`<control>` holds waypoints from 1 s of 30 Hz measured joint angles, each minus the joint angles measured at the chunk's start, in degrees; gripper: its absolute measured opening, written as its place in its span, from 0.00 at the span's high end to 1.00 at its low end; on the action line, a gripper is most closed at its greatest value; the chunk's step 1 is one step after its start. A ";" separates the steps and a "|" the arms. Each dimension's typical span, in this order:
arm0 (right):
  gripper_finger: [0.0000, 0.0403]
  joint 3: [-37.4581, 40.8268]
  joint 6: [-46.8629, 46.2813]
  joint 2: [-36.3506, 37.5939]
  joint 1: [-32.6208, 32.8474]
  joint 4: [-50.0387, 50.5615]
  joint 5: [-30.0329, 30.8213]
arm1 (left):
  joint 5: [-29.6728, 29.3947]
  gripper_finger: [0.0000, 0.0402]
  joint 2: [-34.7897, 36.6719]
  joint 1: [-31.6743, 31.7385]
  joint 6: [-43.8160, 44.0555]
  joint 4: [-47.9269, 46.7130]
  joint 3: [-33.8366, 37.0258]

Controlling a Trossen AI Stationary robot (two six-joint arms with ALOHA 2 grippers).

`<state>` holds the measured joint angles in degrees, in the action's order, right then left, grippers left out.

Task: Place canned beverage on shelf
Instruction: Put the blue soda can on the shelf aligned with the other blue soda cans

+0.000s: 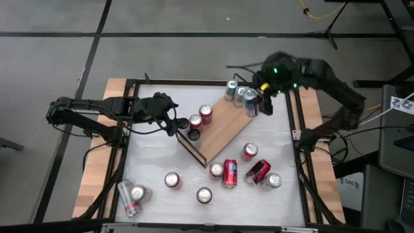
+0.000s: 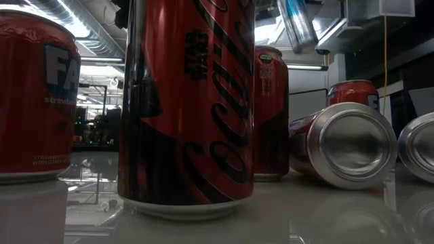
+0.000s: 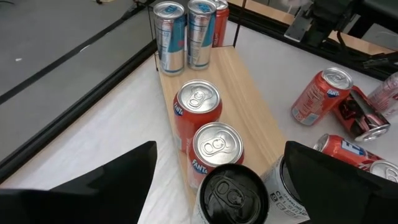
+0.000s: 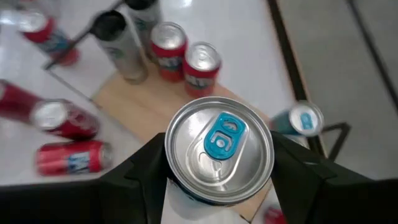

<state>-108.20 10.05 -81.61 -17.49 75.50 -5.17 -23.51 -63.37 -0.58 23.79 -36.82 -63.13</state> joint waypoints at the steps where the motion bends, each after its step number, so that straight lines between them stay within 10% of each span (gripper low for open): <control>1: 0.47 5.37 -0.98 2.82 0.48 -3.85 1.24 | -0.01 0.14 0.00 0.00 0.00 0.00 0.00; 13: 0.44 51.40 -0.97 26.64 0.96 -36.06 11.07 | -0.02 0.14 0.00 0.00 0.00 0.02 0.00; 30: 0.43 65.52 6.72 26.37 -14.06 -48.21 -0.43 | -0.02 0.14 0.00 0.00 0.08 0.09 0.00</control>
<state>-42.69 16.77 -55.23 -31.55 27.29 -5.60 -23.53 -63.37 -0.58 23.87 -36.73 -63.13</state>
